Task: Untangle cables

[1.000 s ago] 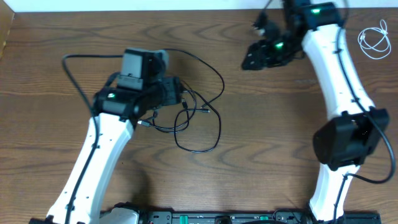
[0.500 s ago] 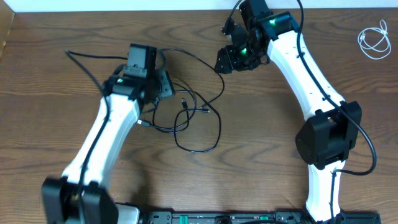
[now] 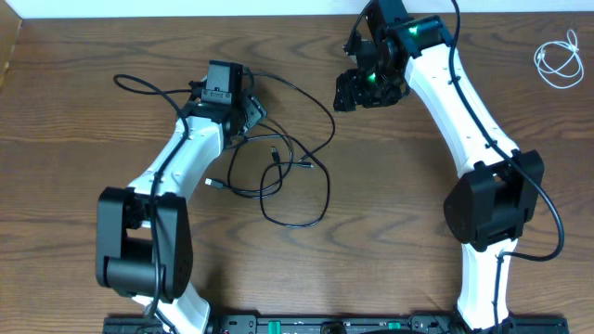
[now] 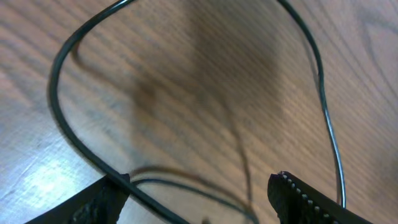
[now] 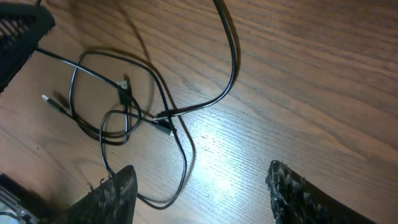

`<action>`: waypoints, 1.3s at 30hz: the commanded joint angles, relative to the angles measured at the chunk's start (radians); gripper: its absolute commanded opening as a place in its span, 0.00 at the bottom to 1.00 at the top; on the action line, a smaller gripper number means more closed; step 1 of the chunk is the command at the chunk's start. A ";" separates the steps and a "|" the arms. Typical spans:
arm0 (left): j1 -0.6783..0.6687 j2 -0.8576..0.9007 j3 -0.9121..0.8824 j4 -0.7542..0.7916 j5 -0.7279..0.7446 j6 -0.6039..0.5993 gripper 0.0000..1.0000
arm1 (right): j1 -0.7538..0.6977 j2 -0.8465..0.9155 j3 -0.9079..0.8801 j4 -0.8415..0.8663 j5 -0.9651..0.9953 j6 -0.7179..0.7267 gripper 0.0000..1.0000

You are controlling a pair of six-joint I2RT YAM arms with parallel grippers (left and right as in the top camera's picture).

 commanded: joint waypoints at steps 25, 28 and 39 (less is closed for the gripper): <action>-0.001 -0.635 0.026 0.050 0.526 0.529 0.07 | -0.107 -0.161 0.003 0.076 -0.322 -0.262 0.64; 0.000 -0.692 0.026 0.186 0.515 0.444 0.07 | -0.106 -0.208 0.003 0.097 -0.322 -0.273 0.68; 0.000 -0.733 0.026 0.482 0.581 0.133 0.07 | -0.077 -0.215 0.003 0.098 -0.335 -0.366 0.70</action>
